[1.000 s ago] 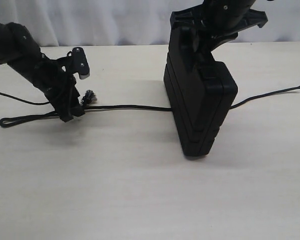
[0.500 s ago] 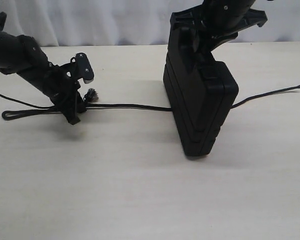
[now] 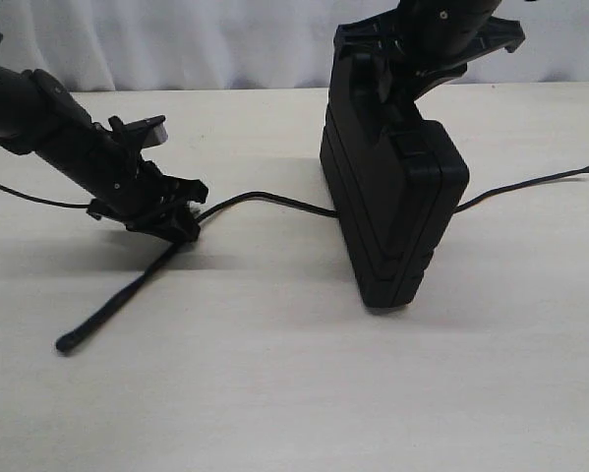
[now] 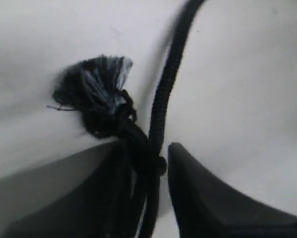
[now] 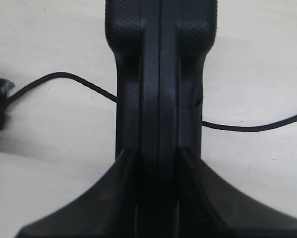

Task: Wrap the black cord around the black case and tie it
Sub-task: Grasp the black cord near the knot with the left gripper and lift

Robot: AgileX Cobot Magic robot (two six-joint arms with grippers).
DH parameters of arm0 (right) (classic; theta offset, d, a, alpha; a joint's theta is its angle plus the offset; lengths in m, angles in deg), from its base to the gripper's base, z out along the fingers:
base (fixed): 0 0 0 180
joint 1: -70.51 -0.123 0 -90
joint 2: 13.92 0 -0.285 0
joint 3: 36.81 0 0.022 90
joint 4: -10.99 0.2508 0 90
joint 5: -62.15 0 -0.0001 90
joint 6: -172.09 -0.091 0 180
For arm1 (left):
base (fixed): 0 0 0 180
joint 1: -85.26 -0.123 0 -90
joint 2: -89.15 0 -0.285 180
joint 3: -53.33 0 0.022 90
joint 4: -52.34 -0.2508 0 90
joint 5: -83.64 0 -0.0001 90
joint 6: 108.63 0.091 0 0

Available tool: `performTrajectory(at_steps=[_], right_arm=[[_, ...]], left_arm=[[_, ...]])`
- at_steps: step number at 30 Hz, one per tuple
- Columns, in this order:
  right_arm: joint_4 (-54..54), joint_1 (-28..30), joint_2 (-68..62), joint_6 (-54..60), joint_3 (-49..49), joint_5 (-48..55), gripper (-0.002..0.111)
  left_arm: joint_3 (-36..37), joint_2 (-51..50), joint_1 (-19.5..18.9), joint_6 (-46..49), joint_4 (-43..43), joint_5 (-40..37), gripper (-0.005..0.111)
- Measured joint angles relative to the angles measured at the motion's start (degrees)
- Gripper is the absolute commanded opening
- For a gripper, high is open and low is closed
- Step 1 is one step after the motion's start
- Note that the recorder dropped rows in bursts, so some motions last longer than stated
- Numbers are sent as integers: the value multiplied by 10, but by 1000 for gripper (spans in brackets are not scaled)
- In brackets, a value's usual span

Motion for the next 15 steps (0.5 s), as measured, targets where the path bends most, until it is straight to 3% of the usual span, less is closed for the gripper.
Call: performTrajectory(at_steps=[3,8,11,15], right_arm=[[0,0,0,0,0,0,4],[0,0,0,0,0,0,4],[0,0,0,1,0,0,4],[0,0,0,2,0,1,4]], left_arm=[[0,0,0,29,78,-60,62],[0,0,0,157,151,-125,65],[-9,2,0,230,143,-138,64],[-40,20,0,315,73,-144,64]])
